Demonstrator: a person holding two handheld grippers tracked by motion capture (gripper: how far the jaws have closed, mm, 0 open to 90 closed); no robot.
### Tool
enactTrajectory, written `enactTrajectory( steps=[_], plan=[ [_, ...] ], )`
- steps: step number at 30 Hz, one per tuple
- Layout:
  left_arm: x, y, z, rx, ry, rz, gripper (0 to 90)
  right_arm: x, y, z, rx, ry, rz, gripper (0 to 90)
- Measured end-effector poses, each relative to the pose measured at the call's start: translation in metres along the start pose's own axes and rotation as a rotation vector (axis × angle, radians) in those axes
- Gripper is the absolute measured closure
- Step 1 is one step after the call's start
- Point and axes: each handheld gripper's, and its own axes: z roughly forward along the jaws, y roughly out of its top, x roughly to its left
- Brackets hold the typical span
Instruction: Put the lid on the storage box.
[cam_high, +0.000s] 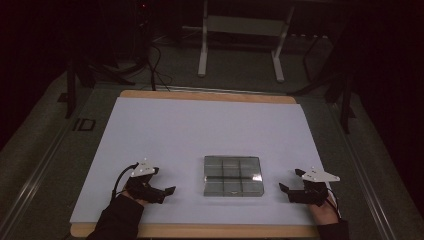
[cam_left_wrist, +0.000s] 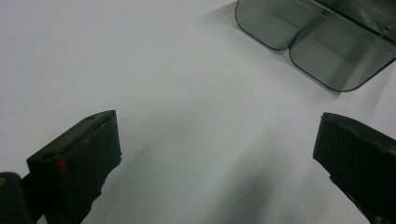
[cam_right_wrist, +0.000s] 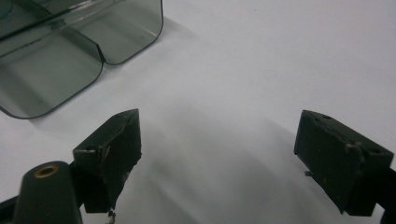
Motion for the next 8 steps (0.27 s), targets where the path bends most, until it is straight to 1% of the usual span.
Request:
enactTrajectory(
  steps=[4,8],
  plan=[
    [0.0002,-0.0007,-0.0009,-0.012,0.013,-0.010,2.2,-0.0023,-0.0005,-0.0002,-0.004,0.001,0.021,14.8],
    [-0.0006,-0.0007,-0.0006,-0.011,0.017,-0.004,2.2,-0.0035,-0.0013,-0.0017,-0.018,-0.002,0.038,14.8]
  ],
)
